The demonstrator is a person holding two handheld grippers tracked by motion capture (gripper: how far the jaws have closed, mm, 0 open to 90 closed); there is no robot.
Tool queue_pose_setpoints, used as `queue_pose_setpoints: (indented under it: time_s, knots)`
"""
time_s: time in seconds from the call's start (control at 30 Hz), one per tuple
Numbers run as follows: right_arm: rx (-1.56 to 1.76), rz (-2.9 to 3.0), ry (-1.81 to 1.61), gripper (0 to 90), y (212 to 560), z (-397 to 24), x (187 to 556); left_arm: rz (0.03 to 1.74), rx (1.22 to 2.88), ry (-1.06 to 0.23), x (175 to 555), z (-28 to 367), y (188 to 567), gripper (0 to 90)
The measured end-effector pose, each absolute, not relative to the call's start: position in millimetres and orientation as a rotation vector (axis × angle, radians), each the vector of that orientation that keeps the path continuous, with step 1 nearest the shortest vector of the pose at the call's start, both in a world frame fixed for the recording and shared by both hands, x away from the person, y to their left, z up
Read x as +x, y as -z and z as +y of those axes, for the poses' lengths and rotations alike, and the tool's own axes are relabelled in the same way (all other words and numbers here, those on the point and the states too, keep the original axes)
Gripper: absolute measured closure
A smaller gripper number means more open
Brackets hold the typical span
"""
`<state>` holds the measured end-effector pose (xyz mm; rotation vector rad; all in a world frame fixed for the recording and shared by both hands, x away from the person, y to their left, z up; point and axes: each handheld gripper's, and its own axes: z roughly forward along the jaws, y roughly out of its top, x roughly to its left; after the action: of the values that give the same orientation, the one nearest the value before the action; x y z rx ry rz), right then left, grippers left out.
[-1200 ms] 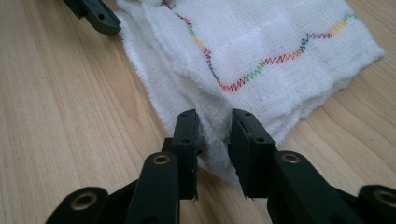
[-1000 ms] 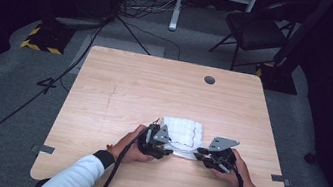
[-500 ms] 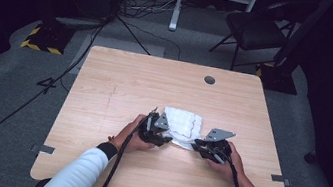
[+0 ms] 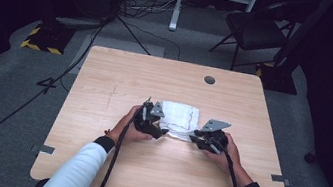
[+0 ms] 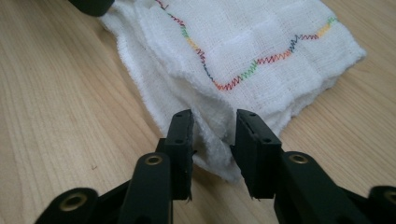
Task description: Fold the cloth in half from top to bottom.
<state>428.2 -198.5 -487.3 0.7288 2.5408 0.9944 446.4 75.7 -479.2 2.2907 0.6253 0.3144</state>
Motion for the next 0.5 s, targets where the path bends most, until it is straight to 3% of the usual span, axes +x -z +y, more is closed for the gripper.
queue_pose_setpoints:
  time_s: [0.5]
  knots:
    - [0.694, 2.595, -0.948, 44.4, 470.1, -203.2, 420.2, 0.605, 2.365, -0.374, 428.8, 79.7, 465.1, 23.6]
